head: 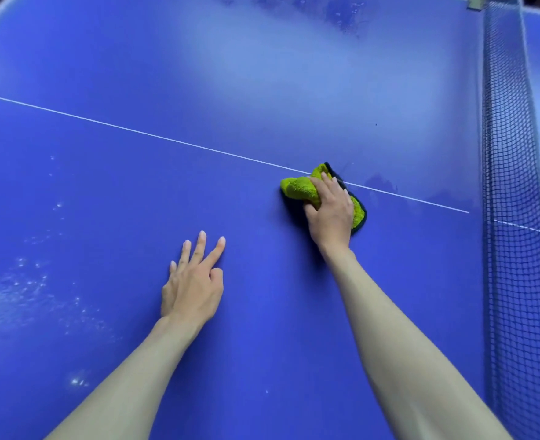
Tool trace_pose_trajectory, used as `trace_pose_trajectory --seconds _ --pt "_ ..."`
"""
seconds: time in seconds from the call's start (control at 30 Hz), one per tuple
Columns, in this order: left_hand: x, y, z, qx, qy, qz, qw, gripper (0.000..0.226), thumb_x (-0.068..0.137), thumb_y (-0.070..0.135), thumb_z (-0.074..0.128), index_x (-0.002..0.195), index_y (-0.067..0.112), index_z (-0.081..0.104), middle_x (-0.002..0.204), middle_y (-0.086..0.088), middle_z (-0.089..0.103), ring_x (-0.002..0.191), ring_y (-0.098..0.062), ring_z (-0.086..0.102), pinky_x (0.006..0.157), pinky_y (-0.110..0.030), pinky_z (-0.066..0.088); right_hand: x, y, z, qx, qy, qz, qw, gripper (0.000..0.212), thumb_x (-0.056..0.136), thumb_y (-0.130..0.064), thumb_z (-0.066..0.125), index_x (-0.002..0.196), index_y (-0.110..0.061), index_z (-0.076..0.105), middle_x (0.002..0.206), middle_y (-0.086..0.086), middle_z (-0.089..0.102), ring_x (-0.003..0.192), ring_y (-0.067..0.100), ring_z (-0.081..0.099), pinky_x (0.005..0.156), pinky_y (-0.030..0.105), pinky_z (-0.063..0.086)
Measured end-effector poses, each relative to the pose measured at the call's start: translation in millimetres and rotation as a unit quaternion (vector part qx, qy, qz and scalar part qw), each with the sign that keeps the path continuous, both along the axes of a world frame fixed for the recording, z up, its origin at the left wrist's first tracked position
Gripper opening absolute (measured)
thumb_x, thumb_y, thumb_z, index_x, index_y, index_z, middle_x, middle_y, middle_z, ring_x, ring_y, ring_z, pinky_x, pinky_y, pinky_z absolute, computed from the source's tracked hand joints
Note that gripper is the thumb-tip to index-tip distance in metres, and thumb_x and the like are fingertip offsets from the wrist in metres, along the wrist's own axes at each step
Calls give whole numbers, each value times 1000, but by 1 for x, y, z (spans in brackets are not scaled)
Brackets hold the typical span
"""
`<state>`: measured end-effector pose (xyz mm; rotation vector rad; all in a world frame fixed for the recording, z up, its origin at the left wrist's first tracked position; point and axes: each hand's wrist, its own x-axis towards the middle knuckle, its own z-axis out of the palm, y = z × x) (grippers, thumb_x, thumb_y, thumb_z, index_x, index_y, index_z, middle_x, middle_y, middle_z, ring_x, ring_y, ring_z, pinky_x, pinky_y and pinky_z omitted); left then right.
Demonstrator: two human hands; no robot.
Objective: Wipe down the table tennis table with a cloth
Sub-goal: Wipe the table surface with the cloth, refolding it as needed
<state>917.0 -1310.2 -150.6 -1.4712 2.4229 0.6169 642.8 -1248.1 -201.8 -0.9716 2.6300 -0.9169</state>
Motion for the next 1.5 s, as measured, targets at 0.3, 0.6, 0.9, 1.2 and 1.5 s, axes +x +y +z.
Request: trace_pose_trajectory --seconds 0.3,0.6,0.9,1.2,1.5 --pt "2 -25 24 70 -14 -50 996 55 105 33 32 158 44 24 170 15 3 157 -15 6 115 -48 32 212 99 11 21 6 125 992 87 66 -15 72 147 -39 53 166 -10 36 157 14 25 127 41 19" --pt "52 -63 5 -9 -60 -78 995 62 105 26 26 161 42 7 171 8 -4 158 -18 4 127 -50 5 196 64 5 24 49 172 984 79 68 -20 67 145 -37 55 164 -11 39 154 14 32 127 37 18" --pt "56 -56 -9 -35 -49 -71 996 71 103 20 28 159 44 -9 169 10 -18 158 -17 -7 125 -54 -3 47 -106 2 33 26 39 998 61 86 -17 67 144 -31 57 163 -6 42 154 18 32 127 39 16" --pt "45 -79 20 42 -88 -121 988 59 106 23 26 162 35 13 171 3 -3 157 -23 8 125 -52 7 193 -37 9 32 10 80 996 68 80 -18 61 146 -34 55 164 -7 40 155 18 30 127 46 20" --pt "80 -142 35 -23 -78 -149 985 68 101 12 35 162 33 14 171 4 8 156 -19 13 127 -45 7 332 36 11 41 33 257 965 75 75 -25 56 148 -41 50 168 -14 30 158 11 22 127 40 20"
